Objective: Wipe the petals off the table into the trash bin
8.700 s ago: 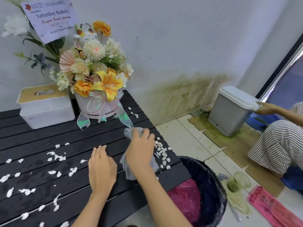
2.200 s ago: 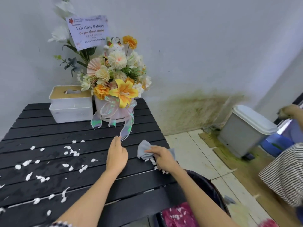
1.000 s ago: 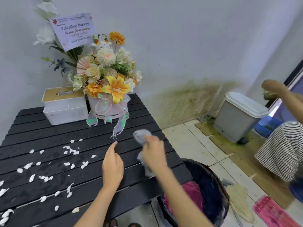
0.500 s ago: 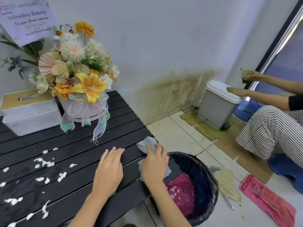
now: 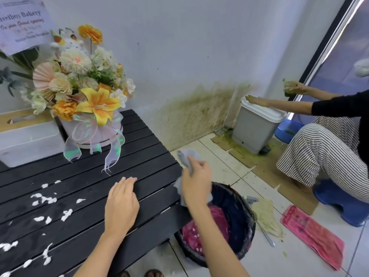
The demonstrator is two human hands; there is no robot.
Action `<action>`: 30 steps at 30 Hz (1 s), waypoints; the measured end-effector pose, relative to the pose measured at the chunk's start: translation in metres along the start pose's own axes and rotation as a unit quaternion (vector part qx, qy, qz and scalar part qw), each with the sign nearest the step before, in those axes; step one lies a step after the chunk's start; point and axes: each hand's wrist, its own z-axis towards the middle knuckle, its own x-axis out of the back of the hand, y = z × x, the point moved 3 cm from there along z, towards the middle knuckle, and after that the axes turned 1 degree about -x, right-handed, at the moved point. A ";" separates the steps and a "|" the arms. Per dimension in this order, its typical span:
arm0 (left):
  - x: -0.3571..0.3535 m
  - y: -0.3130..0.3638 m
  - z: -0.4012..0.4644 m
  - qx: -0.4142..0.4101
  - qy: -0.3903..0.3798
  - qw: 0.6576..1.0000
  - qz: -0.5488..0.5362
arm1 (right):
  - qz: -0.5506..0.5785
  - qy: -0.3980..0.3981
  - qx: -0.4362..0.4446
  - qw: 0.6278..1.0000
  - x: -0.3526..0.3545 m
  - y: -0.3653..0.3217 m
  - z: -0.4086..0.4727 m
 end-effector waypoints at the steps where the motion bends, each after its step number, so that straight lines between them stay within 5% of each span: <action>1: 0.000 -0.001 -0.001 0.009 0.005 1.000 -0.003 | -0.023 -0.027 0.033 0.999 -0.017 -0.014 -0.007; 5: 0.002 -0.003 0.000 0.034 0.010 0.999 -0.020 | -0.189 -0.137 0.142 0.962 -0.073 -0.031 -0.047; 8: 0.000 -0.004 0.003 0.054 -0.005 0.998 -0.026 | -0.218 -0.140 0.160 0.952 -0.067 -0.013 -0.047; 14: 0.003 -0.003 0.001 0.058 -0.030 0.997 -0.043 | -0.196 -0.099 0.073 0.973 -0.025 0.039 -0.027; 19: 0.015 -0.014 -0.003 0.109 -0.064 0.979 -0.160 | -0.093 -0.071 -0.026 0.993 -0.004 0.018 -0.022; 25: 0.049 -0.016 -0.047 0.191 -0.011 0.963 -0.191 | -0.112 -0.114 0.149 0.976 -0.042 -0.058 -0.066; 30: 0.072 -0.023 -0.073 0.163 -0.052 0.963 -0.210 | -0.245 -0.173 0.230 0.926 -0.041 -0.022 -0.086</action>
